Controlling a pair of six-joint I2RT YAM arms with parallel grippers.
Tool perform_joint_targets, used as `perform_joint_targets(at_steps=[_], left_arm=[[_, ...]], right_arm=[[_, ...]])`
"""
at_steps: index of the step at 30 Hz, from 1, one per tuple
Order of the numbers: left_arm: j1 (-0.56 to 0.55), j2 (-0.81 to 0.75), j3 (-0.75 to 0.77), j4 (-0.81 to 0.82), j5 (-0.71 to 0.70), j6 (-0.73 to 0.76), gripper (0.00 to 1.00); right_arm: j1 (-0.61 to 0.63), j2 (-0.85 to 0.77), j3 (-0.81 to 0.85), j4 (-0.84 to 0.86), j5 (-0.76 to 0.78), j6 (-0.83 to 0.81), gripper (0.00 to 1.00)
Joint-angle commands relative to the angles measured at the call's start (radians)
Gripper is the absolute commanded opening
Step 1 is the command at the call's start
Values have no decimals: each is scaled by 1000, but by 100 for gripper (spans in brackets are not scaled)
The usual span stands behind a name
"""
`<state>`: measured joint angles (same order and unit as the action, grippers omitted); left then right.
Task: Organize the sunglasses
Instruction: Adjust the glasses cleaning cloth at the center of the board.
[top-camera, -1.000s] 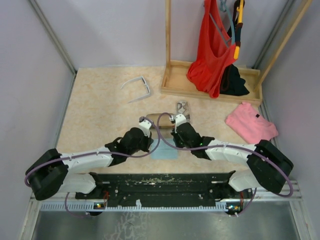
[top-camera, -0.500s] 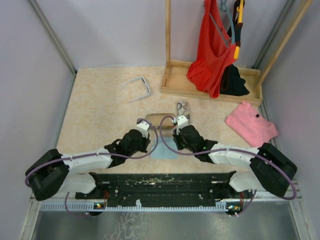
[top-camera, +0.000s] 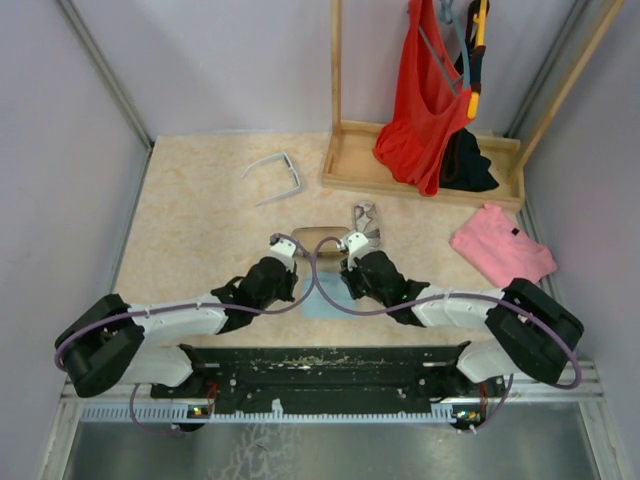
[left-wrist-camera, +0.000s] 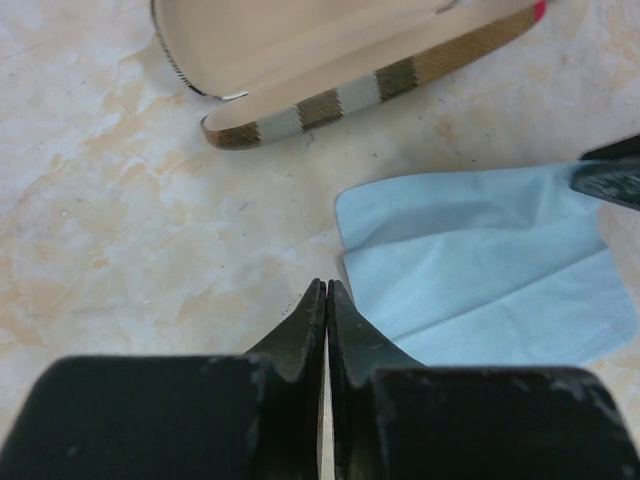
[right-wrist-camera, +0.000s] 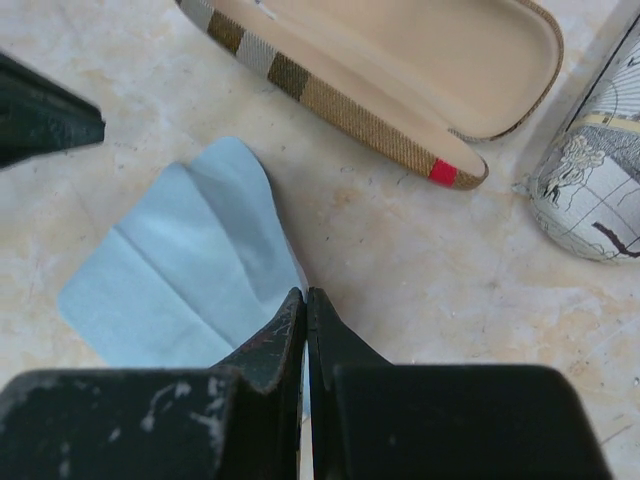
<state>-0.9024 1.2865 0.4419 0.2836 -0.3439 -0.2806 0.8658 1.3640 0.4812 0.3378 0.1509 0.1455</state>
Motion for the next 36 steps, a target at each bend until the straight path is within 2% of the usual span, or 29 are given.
perform_joint_targets(at_steps=[1,3,9,20,24,29,31,36], left_arm=[[47,-26,26,-43,19,-90,10],[64,-31,34,-54,46,-97,19],[71,-41,62,-69,110,-107,33],[84,-12,93,-102,166,-102,43],[86,17,126,-133,188,-102,52],[86,91,212,-194,189,-90,53],[88,111,239,-225,164,-96,52],[103,74,216,-220,121,-131,51]], right_arm=[[-5,-74,-46,102,-58,-40,0],[-4,-90,-62,101,-84,-47,0],[1,-85,-70,62,-154,-40,0],[36,-87,-92,21,-186,7,0],[42,-89,-94,-7,-154,60,0],[44,-88,-96,-22,-122,103,0],[44,-96,-89,-43,-63,138,0],[42,-103,-31,-84,58,145,0]])
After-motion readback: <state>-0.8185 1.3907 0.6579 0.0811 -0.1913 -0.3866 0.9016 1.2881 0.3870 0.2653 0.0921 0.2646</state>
